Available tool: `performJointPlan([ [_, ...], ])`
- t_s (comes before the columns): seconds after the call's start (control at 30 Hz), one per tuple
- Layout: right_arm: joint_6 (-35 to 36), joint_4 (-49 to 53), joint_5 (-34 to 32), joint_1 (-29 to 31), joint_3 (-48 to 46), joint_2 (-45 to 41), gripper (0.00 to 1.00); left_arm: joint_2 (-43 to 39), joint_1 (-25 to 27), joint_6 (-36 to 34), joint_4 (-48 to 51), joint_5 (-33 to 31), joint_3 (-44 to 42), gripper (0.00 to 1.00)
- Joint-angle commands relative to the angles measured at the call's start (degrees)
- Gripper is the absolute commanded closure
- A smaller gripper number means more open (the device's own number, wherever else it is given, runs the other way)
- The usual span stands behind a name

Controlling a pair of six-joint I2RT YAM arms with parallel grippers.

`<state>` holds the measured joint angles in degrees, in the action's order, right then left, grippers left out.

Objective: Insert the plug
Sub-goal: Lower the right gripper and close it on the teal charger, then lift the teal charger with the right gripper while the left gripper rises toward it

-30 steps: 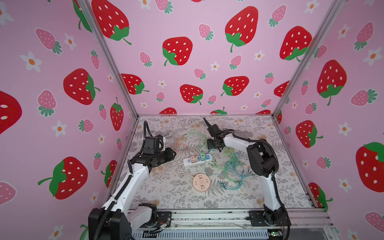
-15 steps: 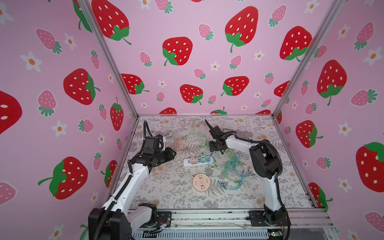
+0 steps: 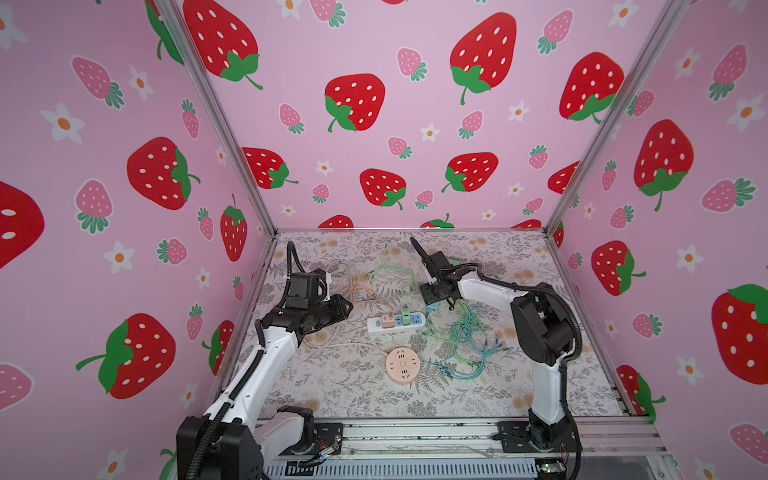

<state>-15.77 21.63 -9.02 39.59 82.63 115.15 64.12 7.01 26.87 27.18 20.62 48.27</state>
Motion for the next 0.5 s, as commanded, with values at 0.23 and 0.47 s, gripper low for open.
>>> performJointPlan([
  [0.23, -24.4, 0.3, -3.6, 1.9, -4.9, -6.7, 0.34, 1.4, -0.2, -0.5, -0.9, 2.0, 1.1, 0.66],
  [0.47, -31.3, -2.4, -6.3, 4.4, -10.4, -6.6, 0.36, 1.3, -0.3, -1.2, -0.5, 2.5, 1.4, 0.63],
])
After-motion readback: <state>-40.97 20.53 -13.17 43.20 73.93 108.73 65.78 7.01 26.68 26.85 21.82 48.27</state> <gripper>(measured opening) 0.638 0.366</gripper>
